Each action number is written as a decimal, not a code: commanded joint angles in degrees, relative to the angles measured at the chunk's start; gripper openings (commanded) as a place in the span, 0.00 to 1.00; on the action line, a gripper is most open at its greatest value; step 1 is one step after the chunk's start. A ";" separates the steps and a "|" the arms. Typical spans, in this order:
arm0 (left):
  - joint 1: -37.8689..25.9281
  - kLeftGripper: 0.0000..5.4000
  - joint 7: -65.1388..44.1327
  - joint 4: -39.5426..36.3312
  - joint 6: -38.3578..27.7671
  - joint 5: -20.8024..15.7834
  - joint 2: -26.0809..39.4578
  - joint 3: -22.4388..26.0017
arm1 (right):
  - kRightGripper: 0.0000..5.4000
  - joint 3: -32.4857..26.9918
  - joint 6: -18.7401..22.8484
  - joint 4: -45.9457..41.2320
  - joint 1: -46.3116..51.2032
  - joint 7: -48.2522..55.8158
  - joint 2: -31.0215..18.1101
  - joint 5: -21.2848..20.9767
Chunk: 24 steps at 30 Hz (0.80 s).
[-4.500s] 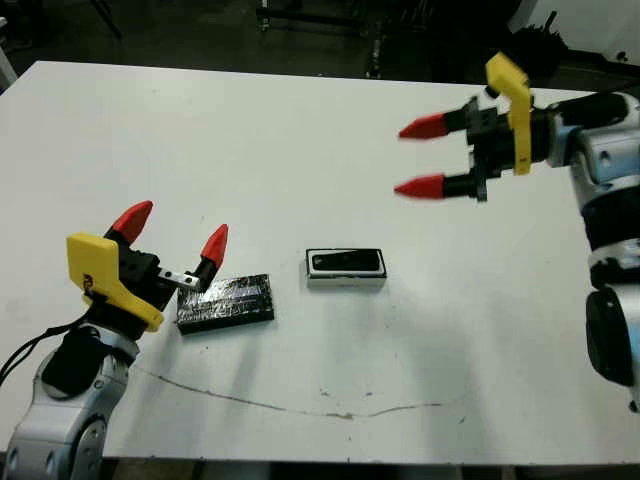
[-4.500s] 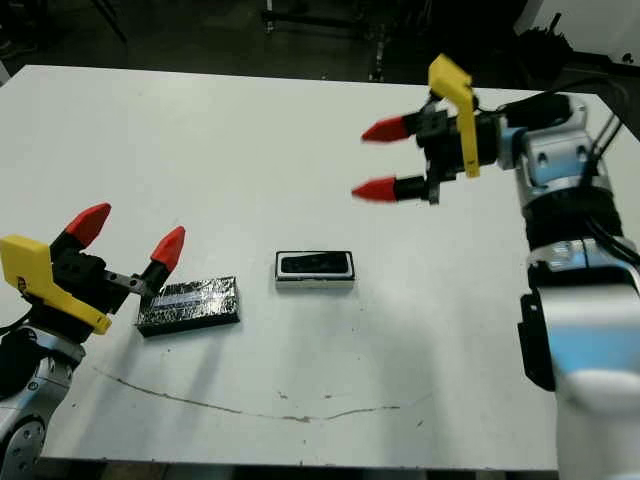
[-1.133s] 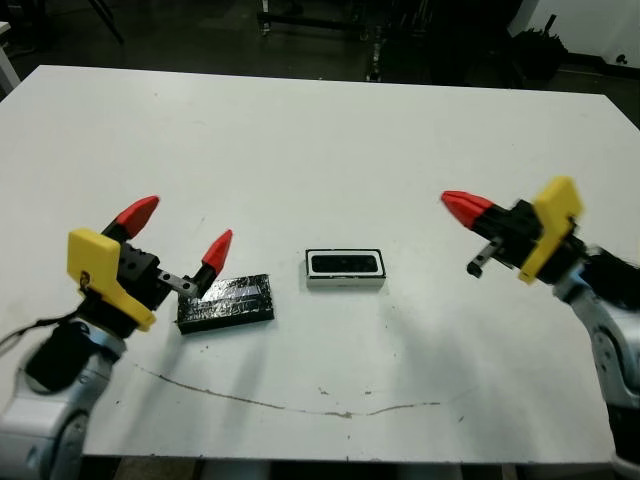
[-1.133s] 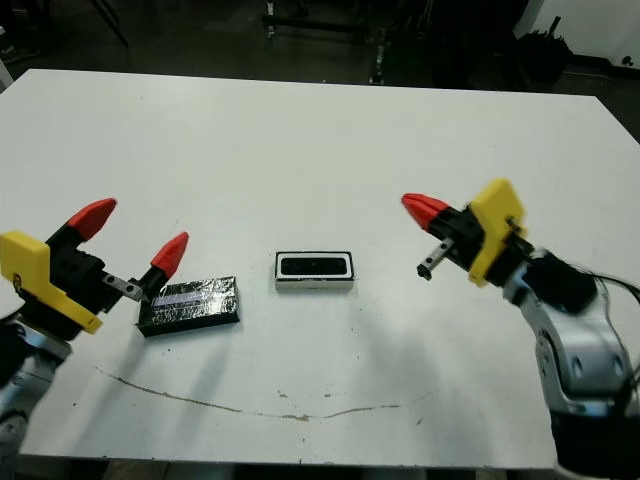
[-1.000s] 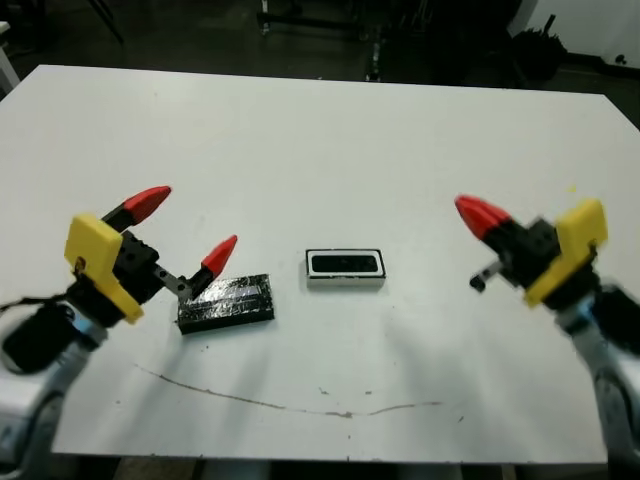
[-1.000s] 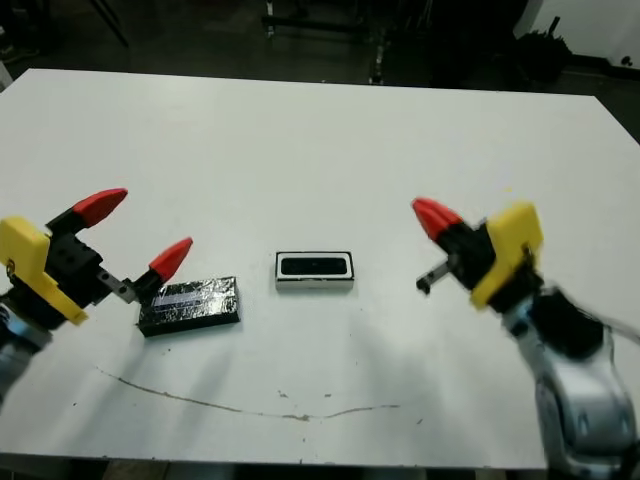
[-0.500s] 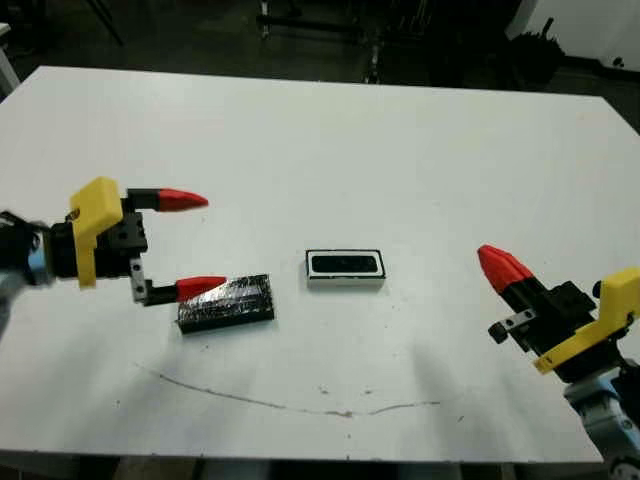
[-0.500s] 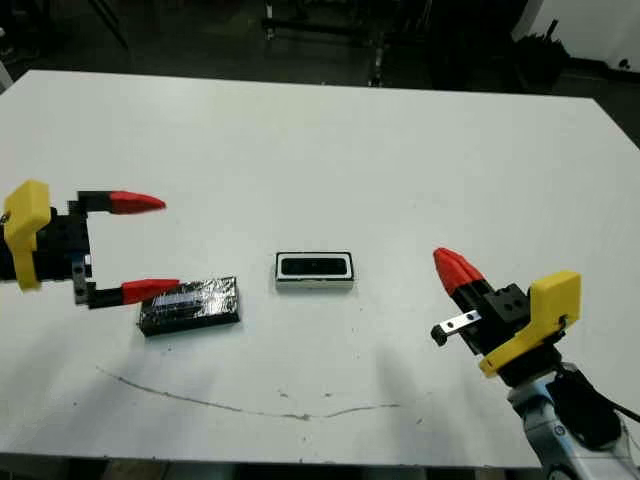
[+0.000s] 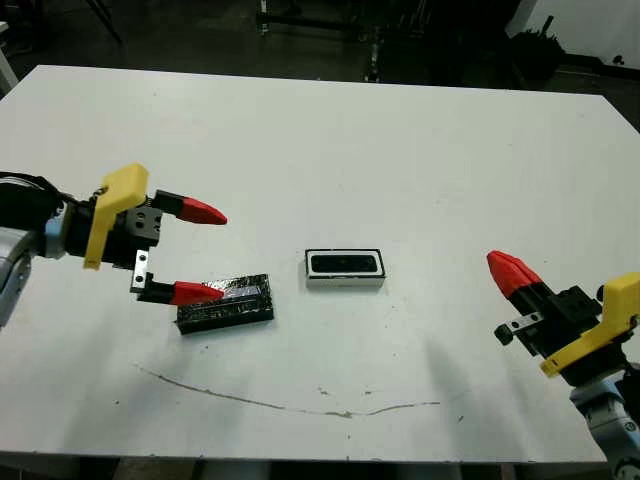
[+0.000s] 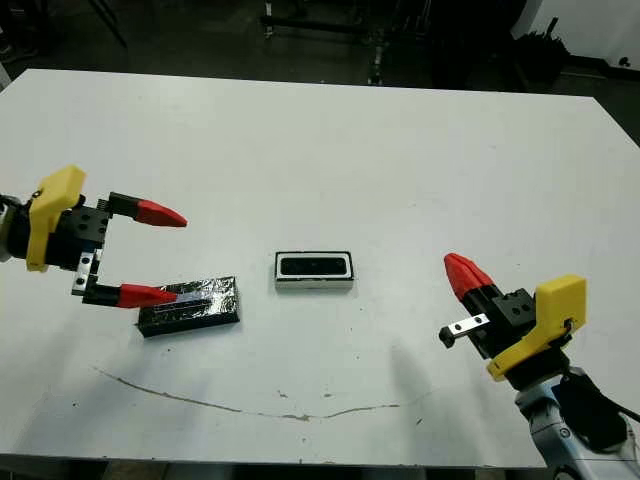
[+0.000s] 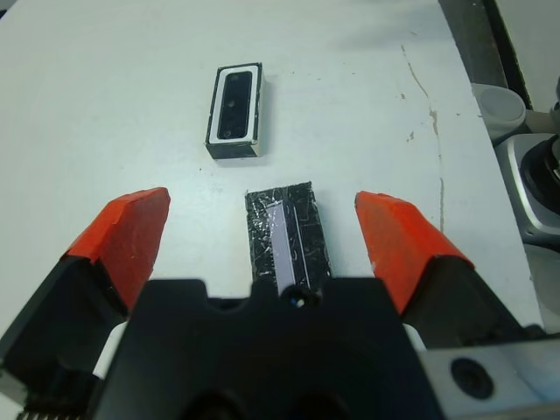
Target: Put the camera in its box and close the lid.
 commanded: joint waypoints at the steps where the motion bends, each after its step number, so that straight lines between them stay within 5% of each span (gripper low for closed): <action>1: 0.12 1.00 0.38 -0.24 1.45 0.75 -0.08 -0.90 | 0.00 0.43 -0.98 0.37 0.70 -0.08 -0.09 -0.19; 24: 4.28 1.00 4.24 -5.14 2.60 6.40 2.00 -2.11 | 0.00 1.28 -4.47 0.61 3.03 -0.61 -0.04 -0.65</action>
